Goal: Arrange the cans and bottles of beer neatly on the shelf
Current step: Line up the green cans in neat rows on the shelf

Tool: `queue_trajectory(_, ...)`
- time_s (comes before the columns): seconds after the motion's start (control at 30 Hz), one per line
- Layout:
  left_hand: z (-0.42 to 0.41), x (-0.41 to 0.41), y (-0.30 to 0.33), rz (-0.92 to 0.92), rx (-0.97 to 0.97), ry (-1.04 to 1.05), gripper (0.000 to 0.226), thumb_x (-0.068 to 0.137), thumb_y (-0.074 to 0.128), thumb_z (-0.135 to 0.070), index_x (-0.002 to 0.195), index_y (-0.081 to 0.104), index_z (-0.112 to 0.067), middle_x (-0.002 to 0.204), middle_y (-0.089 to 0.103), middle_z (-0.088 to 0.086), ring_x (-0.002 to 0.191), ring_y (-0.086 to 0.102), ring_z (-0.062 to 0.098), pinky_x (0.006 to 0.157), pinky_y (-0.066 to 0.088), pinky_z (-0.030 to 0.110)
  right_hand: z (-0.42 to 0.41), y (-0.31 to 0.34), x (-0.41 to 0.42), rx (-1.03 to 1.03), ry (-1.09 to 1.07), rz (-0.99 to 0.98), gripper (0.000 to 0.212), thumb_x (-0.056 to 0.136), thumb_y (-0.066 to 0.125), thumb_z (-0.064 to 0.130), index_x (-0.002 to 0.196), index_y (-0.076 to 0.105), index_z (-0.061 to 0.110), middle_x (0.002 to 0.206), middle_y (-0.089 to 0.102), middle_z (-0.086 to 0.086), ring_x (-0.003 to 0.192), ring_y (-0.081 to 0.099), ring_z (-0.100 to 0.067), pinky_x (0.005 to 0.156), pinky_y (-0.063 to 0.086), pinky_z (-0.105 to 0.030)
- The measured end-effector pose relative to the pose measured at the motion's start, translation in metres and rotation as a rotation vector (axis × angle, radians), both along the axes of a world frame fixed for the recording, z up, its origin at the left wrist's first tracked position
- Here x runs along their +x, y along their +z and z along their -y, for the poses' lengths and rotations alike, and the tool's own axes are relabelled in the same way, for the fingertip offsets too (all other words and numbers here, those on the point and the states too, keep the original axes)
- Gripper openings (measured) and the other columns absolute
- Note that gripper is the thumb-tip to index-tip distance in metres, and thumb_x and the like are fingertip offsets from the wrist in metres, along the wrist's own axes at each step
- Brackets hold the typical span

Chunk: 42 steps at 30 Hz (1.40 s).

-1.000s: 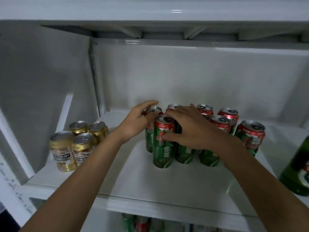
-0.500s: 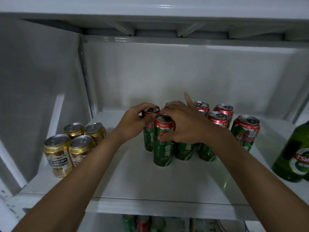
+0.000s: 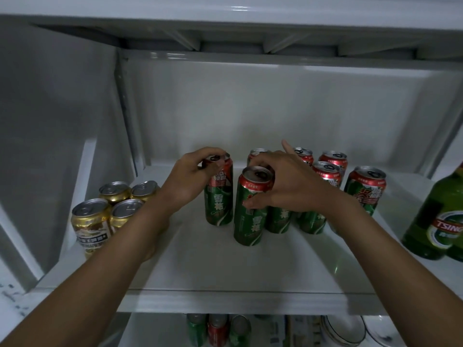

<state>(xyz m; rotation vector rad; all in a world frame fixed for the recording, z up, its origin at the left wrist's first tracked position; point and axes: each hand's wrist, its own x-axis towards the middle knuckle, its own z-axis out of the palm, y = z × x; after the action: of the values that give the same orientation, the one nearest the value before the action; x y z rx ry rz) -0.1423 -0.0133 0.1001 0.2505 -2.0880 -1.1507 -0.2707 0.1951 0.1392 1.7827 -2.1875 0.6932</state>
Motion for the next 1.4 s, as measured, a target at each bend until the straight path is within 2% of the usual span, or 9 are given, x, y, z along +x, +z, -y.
queue_trajectory(0.23, -0.002, 0.007, -0.003, 0.035, -0.053, 0.021, 0.020, 0.100, 0.063, -0.021, 0.113, 0.075, -0.032, 0.117, 0.072, -0.016, 0.112, 0.067, 0.012, 0.096, 0.058, 0.044, 0.000, 0.001, 0.004, -0.016, -0.013, 0.023, 0.061, 0.065, 0.081, 0.068, 0.109, 0.066, 0.028, 0.101, 0.069, 0.017, 0.098, 0.064, -0.005, 0.122, 0.003, -0.032)
queue_trajectory(0.47, -0.002, 0.016, 0.002, 0.062, -0.102, 0.023, 0.023, 0.102, 0.060, -0.019, 0.116, 0.073, -0.030, 0.120, 0.072, -0.012, 0.115, 0.065, 0.012, 0.099, 0.056, 0.041, 0.013, 0.001, 0.004, 0.033, -0.015, -0.011, 0.054, 0.063, 0.079, 0.071, 0.096, 0.066, 0.030, 0.092, 0.068, 0.017, 0.090, 0.062, -0.005, 0.122, 0.020, -0.043)
queue_trajectory(0.57, 0.000, 0.018, 0.004, 0.081, -0.108, 0.046, 0.023, 0.102, 0.059, -0.019, 0.118, 0.073, -0.028, 0.121, 0.072, -0.010, 0.115, 0.065, 0.013, 0.101, 0.055, 0.041, 0.018, 0.005, 0.001, 0.043, -0.021, 0.002, 0.061, 0.065, 0.080, 0.069, 0.107, 0.063, 0.028, 0.098, 0.070, 0.016, 0.094, 0.064, -0.008, 0.123, 0.014, -0.040)
queue_trajectory(0.63, 0.000, 0.018, 0.005, 0.095, -0.115, 0.054, 0.023, 0.102, 0.059, -0.019, 0.119, 0.072, -0.027, 0.120, 0.071, -0.009, 0.115, 0.065, 0.015, 0.101, 0.055, 0.043, 0.022, 0.009, 0.000, 0.076, -0.014, 0.024, 0.065, 0.063, 0.082, 0.068, 0.111, 0.063, 0.028, 0.099, 0.071, 0.015, 0.092, 0.066, -0.008, 0.122, 0.024, -0.039)
queue_trajectory(0.7, 0.001, 0.018, 0.006, 0.112, -0.127, 0.067, 0.023, 0.103, 0.059, -0.019, 0.120, 0.071, -0.026, 0.119, 0.071, -0.008, 0.113, 0.065, 0.016, 0.101, 0.054, 0.041, 0.028, 0.015, -0.003, 0.115, 0.007, 0.060, 0.066, 0.060, 0.084, 0.066, 0.110, 0.064, 0.027, 0.098, 0.071, 0.013, 0.087, 0.067, -0.010, 0.100, 0.051, -0.042)
queue_trajectory(0.73, 0.001, 0.017, 0.007, 0.120, -0.135, 0.072, 0.022, 0.103, 0.058, -0.019, 0.120, 0.071, -0.025, 0.118, 0.070, -0.007, 0.111, 0.065, 0.016, 0.100, 0.054, 0.040, 0.030, 0.018, -0.004, 0.131, 0.011, 0.068, 0.067, 0.059, 0.085, 0.065, 0.110, 0.064, 0.027, 0.099, 0.071, 0.012, 0.087, 0.068, -0.011, 0.087, 0.057, -0.042)
queue_trajectory(0.8, 0.004, 0.016, 0.009, 0.129, -0.148, 0.078, 0.022, 0.103, 0.057, -0.020, 0.121, 0.070, -0.025, 0.118, 0.070, -0.006, 0.110, 0.065, 0.016, 0.099, 0.054, 0.039, 0.036, 0.023, -0.007, 0.155, -0.002, 0.057, 0.068, 0.059, 0.086, 0.062, 0.113, 0.064, 0.027, 0.101, 0.071, 0.009, 0.089, 0.068, -0.013, 0.080, 0.059, -0.043)
queue_trajectory(1.2, 0.012, -0.006, 0.026, 0.164, -0.186, 0.178, 0.019, 0.105, 0.053, -0.020, 0.117, 0.068, -0.018, 0.113, 0.070, 0.000, 0.107, 0.064, 0.021, 0.097, 0.055, 0.042, 0.065, 0.041, -0.031, 0.166, 0.050, 0.100, 0.055, 0.063, 0.092, 0.048, 0.105, 0.069, 0.021, 0.095, 0.072, 0.004, 0.085, 0.068, -0.013, 0.077, 0.058, -0.037)
queue_trajectory(1.4, 0.022, -0.015, 0.036, 0.191, -0.029, 0.232, 0.014, 0.103, 0.057, -0.021, 0.108, 0.070, -0.020, 0.106, 0.072, 0.005, 0.102, 0.069, 0.028, 0.095, 0.057, 0.052, 0.082, 0.050, -0.038, 0.182, 0.064, 0.087, 0.047, 0.066, 0.090, 0.046, 0.099, 0.069, 0.021, 0.093, 0.071, 0.001, 0.085, 0.066, -0.015, 0.074, 0.058, -0.037)
